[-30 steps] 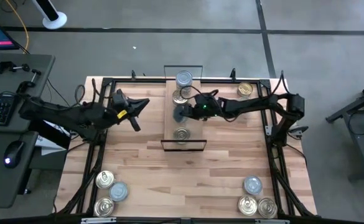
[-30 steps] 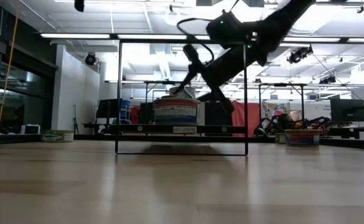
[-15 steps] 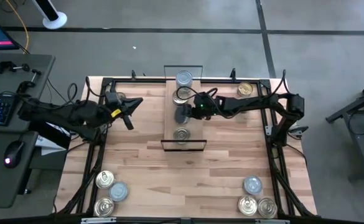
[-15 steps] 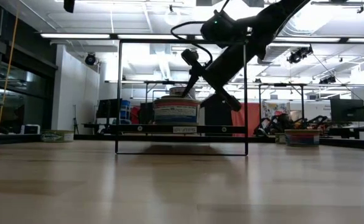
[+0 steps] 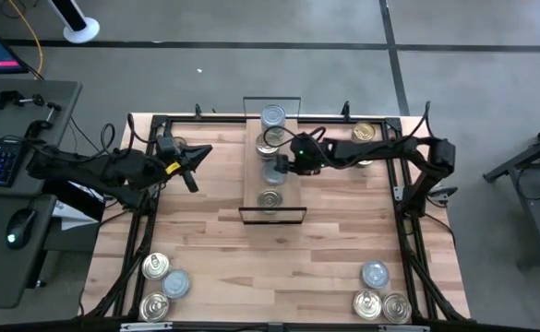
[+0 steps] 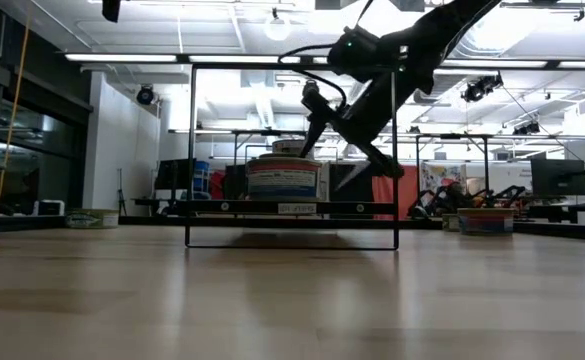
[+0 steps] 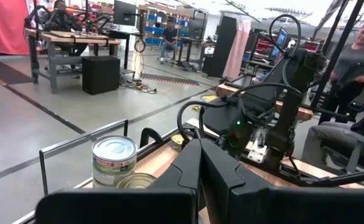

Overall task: Stack canned seafood by type on shelf
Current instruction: Put the green tuna can on the shelf the aligned with the pink and blue tuna can, then move the pink and blue tuna can to the bottom middle of the table

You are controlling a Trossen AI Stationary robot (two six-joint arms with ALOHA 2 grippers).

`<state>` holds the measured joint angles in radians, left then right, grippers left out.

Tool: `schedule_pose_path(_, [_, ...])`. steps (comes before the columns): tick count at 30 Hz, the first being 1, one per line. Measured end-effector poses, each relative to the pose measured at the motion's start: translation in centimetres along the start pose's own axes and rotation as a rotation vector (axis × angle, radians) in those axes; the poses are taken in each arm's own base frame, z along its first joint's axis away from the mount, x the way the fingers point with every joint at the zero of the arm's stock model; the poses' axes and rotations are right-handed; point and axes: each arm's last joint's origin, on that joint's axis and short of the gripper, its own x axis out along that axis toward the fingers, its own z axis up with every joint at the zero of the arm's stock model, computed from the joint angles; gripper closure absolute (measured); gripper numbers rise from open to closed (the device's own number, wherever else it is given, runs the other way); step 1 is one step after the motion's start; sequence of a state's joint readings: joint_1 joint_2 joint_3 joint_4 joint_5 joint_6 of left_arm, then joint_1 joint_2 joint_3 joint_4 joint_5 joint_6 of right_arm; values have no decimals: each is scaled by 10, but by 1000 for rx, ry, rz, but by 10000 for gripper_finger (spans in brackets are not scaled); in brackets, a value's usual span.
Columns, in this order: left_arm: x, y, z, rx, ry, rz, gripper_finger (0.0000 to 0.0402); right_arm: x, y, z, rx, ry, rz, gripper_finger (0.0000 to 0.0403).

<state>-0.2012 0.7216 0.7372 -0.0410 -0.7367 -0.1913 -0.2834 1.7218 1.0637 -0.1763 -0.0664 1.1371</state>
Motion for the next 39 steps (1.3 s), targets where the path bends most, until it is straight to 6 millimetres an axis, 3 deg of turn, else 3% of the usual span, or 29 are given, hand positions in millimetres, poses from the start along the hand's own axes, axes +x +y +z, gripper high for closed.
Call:
schedule_pose_path(4, [0, 0, 0, -2, 0, 1, 401, -17, -4, 8, -77, 9, -29, 49])
schedule_pose_path(9, [0, 0, 0, -17, 0, 1, 401, -56, -13, 12, -217, 5, -156, 48])
schedule_pose_path(18, [0, 2, 0, -48, -15, 73, 401, -117, -49, -3, -328, -29, -688, 47])
schedule_pose_path(21, [0, 2, 0, -67, -17, 84, 401, -122, -57, -3, -317, -28, -780, 47])
schedule_pose_path(28, [4, 0, -4, -105, -2, 91, 401, -113, -79, 8, -287, -71, -833, 56])
schedule_pose_path(33, [10, -5, -10, -134, 28, 91, 402, -113, -95, 17, -244, -90, -896, 135])
schedule_pose_path(36, [16, -9, -16, -164, 48, 99, 401, -110, -103, 19, -234, -81, -892, 227])
schedule_pose_path(39, [23, -13, -23, -210, 70, 112, 402, -105, -115, 15, -225, -62, -908, 348])
